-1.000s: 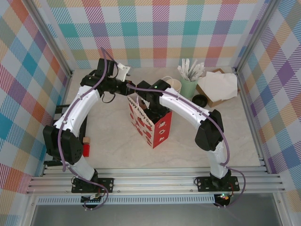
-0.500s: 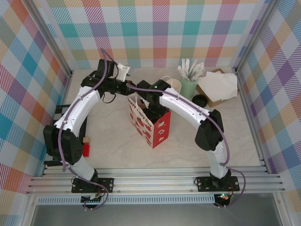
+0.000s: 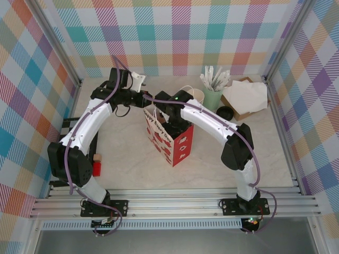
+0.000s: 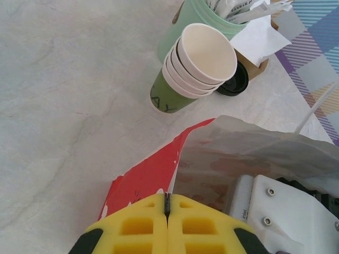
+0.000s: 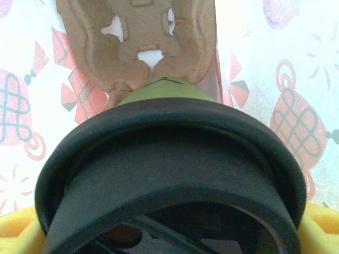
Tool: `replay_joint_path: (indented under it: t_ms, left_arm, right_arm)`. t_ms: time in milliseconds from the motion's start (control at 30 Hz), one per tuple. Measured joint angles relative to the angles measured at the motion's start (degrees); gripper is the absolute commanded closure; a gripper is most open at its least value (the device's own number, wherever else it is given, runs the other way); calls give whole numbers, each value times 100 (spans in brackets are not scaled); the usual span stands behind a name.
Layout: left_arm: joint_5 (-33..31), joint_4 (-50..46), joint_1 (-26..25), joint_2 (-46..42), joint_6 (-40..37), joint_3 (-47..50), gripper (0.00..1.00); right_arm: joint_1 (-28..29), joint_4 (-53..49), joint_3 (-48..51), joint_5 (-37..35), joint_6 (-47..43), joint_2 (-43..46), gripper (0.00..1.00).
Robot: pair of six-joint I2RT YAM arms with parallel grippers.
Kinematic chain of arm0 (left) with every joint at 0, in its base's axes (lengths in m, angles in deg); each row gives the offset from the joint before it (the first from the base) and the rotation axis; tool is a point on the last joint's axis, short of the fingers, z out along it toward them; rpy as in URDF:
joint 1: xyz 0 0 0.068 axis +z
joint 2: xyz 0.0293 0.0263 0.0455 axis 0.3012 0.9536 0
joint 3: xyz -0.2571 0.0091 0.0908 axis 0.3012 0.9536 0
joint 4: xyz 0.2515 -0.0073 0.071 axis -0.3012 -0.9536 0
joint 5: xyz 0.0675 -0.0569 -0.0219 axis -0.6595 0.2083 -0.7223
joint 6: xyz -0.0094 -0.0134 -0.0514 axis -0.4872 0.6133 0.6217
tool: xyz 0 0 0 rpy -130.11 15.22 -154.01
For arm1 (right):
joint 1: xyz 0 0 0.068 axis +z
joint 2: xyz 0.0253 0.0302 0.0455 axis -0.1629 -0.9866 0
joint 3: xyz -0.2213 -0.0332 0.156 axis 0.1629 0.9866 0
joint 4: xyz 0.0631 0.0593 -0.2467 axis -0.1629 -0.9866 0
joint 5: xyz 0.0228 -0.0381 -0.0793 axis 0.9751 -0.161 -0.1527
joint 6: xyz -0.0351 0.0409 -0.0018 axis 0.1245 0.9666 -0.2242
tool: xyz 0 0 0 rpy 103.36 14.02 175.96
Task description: Pack the takeout coffee
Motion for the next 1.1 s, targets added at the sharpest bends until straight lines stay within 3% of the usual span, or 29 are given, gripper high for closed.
replay_joint_path:
  t_ms: [1100]
  left_arm:
    - [17, 85, 0, -79, -72, 109, 100]
  right_arm:
    - [0, -323, -2, 37, 26, -55, 39]
